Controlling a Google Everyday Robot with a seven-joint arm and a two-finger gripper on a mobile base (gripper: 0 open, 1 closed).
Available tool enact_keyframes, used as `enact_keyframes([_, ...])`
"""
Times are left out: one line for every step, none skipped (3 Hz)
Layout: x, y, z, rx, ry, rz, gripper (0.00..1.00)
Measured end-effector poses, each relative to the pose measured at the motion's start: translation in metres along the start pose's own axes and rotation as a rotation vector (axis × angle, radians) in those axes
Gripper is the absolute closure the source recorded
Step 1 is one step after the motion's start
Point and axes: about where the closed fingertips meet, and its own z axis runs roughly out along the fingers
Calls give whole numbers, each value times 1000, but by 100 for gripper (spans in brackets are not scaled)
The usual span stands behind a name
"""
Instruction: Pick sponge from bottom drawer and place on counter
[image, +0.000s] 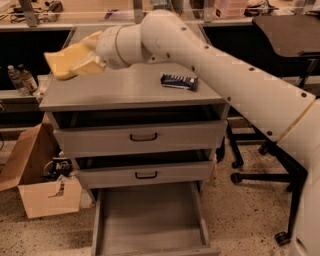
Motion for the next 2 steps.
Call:
enact_keyframes([17,-80,-11,93,56,72,100])
enact_keyframes([13,-83,-14,103,48,63,100])
